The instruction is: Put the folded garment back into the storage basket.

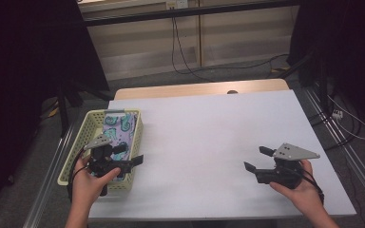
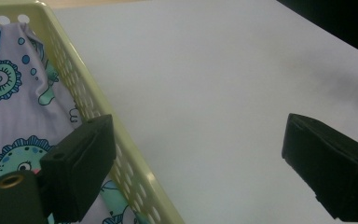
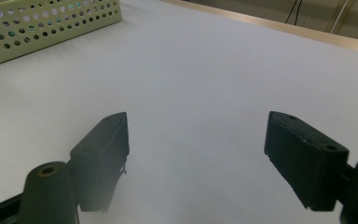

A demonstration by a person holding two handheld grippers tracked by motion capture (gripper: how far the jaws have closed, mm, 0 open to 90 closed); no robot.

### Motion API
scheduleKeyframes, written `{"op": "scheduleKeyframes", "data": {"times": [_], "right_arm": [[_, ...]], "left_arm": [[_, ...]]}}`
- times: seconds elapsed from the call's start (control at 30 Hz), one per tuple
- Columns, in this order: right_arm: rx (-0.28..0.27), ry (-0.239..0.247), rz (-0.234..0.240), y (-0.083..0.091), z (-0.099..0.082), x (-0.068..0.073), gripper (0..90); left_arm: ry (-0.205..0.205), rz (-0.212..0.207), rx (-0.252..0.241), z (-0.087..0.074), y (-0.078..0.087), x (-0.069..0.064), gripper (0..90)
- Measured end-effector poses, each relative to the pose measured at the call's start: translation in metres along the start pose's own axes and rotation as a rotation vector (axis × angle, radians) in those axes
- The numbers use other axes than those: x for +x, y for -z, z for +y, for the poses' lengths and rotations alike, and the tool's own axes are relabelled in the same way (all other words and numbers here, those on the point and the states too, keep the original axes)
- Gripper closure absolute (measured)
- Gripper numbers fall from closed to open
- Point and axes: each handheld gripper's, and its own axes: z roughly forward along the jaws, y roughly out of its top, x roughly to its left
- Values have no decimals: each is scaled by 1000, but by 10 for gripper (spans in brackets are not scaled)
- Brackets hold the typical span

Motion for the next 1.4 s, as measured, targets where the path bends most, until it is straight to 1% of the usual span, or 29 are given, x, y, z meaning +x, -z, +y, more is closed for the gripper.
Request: {"op": "scheduleKeyframes", "data": {"times": [0.07,0.1,0.17,0.33,0.4,0.5,0.57,0.8,0.83,1.0,1.03,1.07,1.23,1.37,1.4], "right_arm": [[2,1,0,1,-1,-1,225],[1,2,-1,2,-2,-1,225],[1,-2,-5,3,-2,-2,225],[0,-5,-7,6,-4,-3,225],[-1,-6,-7,7,-5,-3,225],[-7,-7,-5,9,-5,-2,225],[-7,-6,-5,9,-6,-2,225],[-1,-7,-2,10,-8,-2,225],[-1,-5,-1,10,-9,-2,225],[3,-8,1,9,-10,-3,224],[4,-6,1,9,-11,-4,224],[5,-7,2,9,-11,-4,224],[16,-3,6,9,-13,-4,220],[19,2,10,10,-14,-3,216],[18,1,10,10,-14,-3,213]], "left_arm": [[-2,-6,3,-1,0,-1,99],[-11,-6,3,-1,-1,-2,99],[-20,-10,-10,-2,-1,-3,99],[-22,-19,-13,-5,-2,-4,93],[-29,-19,-13,-7,-2,-5,93],[-38,-24,-22,-9,-1,-6,92],[-50,-24,-43,-9,0,-8,92],[-51,-28,-79,-11,2,-9,89],[-52,-22,-82,-11,2,-9,88],[-49,-34,-79,-15,-2,-9,78],[-41,-35,-79,-16,-2,-10,72],[-48,-31,-82,-16,-2,-10,70],[-46,-36,-94,-18,0,-8,64],[-39,-36,-94,-19,0,-9,68],[-43,-37,-92,-20,0,-9,68]]}}
